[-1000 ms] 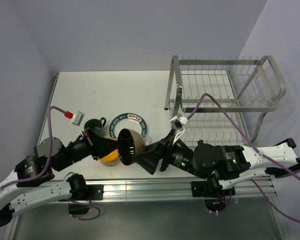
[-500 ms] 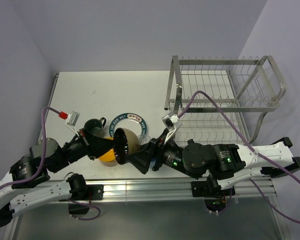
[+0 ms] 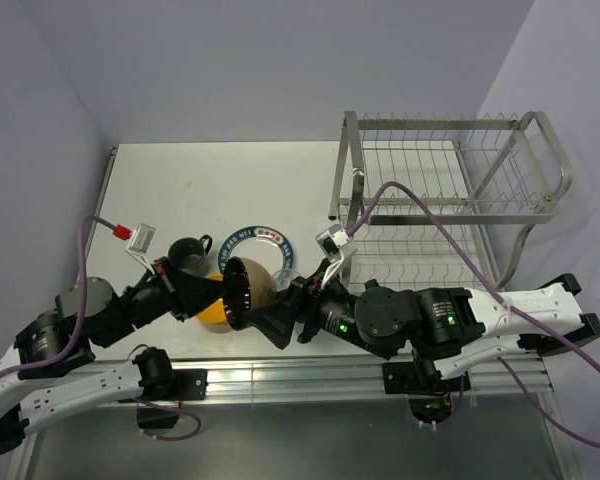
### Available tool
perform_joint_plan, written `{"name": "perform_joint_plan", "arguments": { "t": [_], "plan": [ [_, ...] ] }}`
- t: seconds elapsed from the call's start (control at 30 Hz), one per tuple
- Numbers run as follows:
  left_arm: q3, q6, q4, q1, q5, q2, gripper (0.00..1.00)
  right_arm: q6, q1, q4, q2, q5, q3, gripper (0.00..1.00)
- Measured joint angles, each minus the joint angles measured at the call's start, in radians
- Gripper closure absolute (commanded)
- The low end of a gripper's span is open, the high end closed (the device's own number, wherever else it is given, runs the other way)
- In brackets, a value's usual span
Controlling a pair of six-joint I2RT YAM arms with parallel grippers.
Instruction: Load the mixed dishes into the dish rack
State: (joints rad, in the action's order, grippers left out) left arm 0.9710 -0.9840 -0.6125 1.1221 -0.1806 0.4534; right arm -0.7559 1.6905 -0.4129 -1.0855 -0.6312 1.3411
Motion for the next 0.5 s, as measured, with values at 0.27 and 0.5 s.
{"name": "perform_joint_plan", "arguments": {
  "t": [0.27, 0.5],
  "plan": [
    [0.006, -0.004, -0.014, 0.003, -0.006, 0.001, 1.00, -0.002, -0.003, -0.037, -0.015, -0.022, 0.002, 0.14],
    [0.008, -0.003, -0.021, 0.003, -0.009, 0.003, 1.00, -0.007, -0.003, -0.053, -0.018, -0.035, 0.002, 0.44]
  ]
}}
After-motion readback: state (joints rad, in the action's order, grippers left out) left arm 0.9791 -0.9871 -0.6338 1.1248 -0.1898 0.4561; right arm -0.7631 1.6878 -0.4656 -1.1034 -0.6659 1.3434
